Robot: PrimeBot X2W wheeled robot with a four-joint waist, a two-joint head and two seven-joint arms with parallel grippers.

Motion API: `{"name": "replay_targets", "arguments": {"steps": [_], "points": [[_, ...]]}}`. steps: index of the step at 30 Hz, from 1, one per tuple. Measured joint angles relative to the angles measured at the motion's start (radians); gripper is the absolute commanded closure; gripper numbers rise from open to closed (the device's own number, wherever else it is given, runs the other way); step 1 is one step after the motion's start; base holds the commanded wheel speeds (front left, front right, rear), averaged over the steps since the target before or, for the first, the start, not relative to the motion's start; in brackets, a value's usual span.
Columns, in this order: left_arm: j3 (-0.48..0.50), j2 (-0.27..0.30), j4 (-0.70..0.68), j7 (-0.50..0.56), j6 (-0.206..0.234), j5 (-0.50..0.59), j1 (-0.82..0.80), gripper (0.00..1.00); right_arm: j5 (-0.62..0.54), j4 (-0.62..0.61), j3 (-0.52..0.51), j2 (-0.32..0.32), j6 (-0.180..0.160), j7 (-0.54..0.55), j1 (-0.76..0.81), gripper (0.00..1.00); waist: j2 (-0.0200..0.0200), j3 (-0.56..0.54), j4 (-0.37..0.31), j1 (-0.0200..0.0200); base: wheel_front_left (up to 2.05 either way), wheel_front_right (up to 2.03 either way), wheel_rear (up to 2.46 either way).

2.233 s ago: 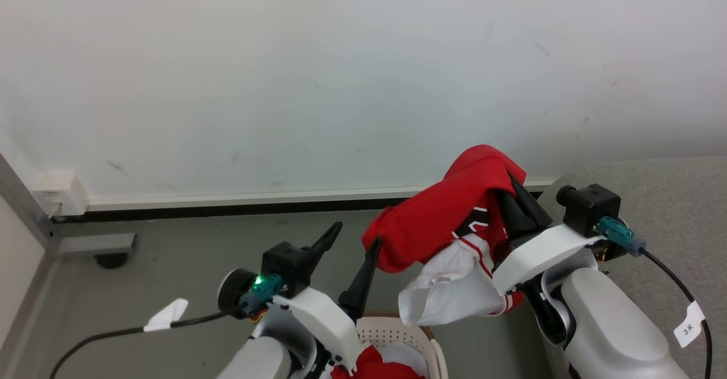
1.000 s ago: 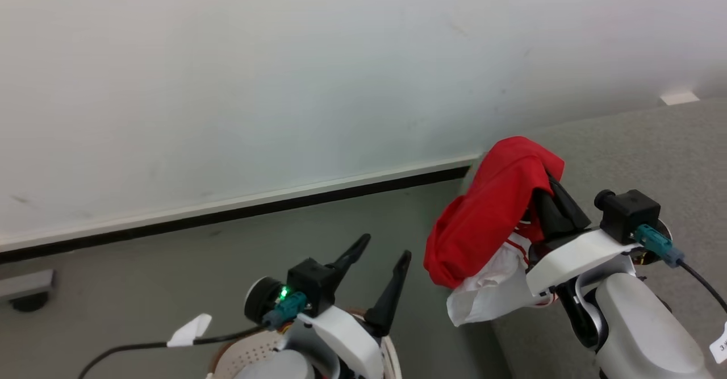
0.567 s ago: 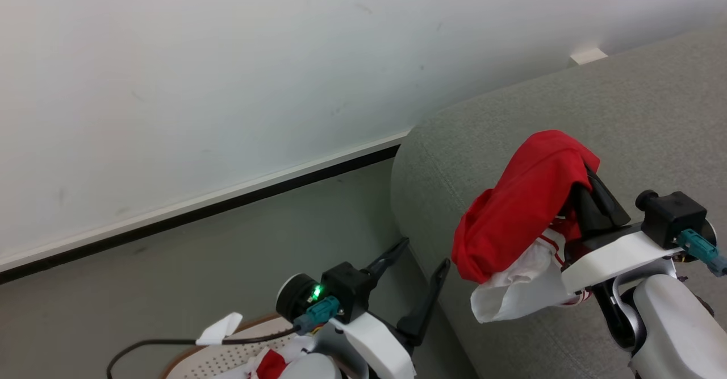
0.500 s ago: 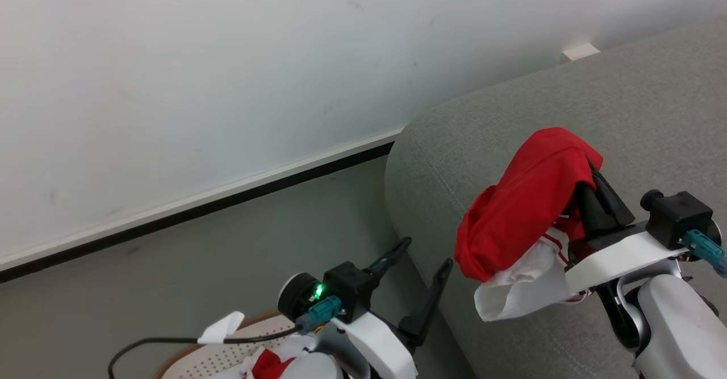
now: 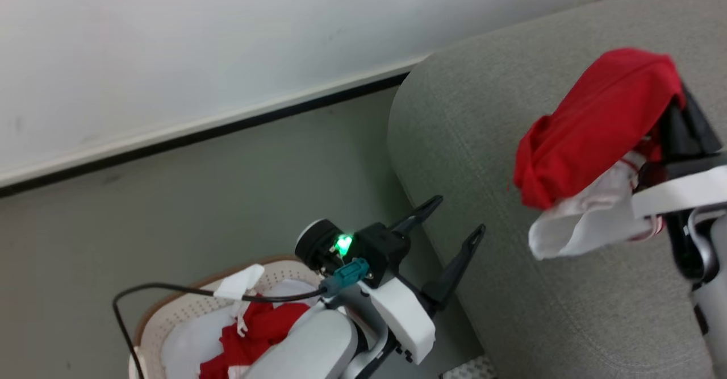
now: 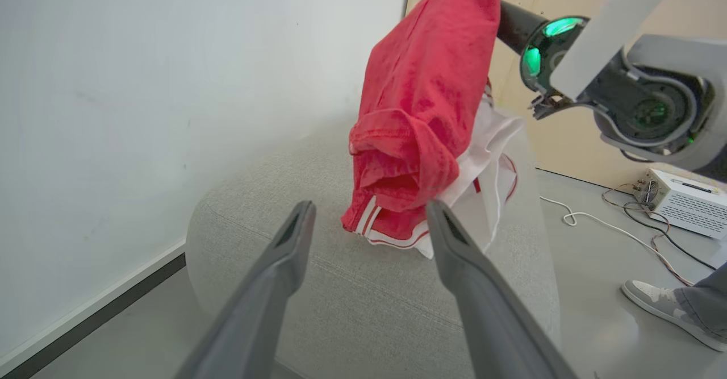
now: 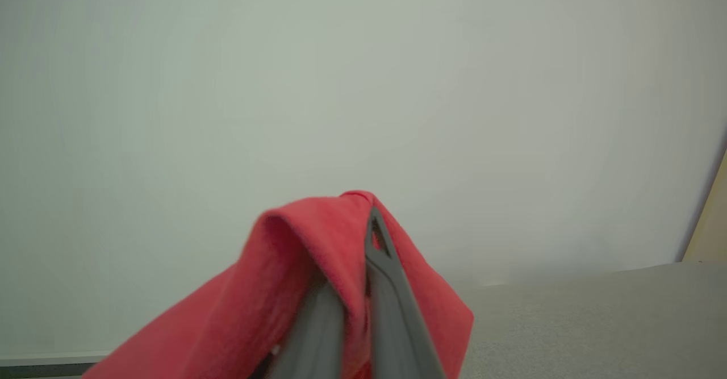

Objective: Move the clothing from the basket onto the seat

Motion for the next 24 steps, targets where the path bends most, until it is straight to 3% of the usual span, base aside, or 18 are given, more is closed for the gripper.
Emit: {"name": "replay_targets", "arguments": {"steps": [9,14,19,22,23,24], "points": [[-0.034,0.002,-0.021,0.026,-0.045,0.031,-0.153,0.0,-0.049,0.088,-0.169,-0.089,0.0,0.008,-0.288,1.0,0.0,0.209,0.083,0.0002,0.0,0.0,0.0],[-0.034,-0.001,-0.022,0.027,-0.05,0.035,-0.205,0.0,-0.109,0.178,-0.274,-0.173,0.0,0.034,-0.442,1.0,0.0,0.308,0.14,0.0003,0.0,0.0,0.0],[-0.033,-0.002,-0.007,0.018,-0.044,0.035,-0.211,0.0,-0.257,0.324,-0.389,-0.221,0.0,0.033,-0.465,1.0,0.0,0.37,0.196,0.0002,0.0,0.0,0.0],[-0.028,0.001,0.004,0.011,-0.04,0.026,-0.203,0.0,-0.323,0.416,-0.461,-0.203,0.0,0.024,-0.428,1.0,0.0,0.386,0.22,0.0002,0.0,0.0,0.0],[-0.029,0.005,0.01,0.01,-0.036,0.024,-0.198,0.0,-0.342,0.45,-0.483,-0.188,0.0,0.021,-0.399,0.94,0.0,0.385,0.223,0.0002,0.0,0.0,0.0],[-0.03,0.011,0.018,0.01,-0.036,0.022,-0.192,0.0,-0.376,0.486,-0.496,-0.175,0.0,0.017,-0.367,0.6,0.0,0.381,0.224,0.0002,0.0,0.0,0.0]]}}
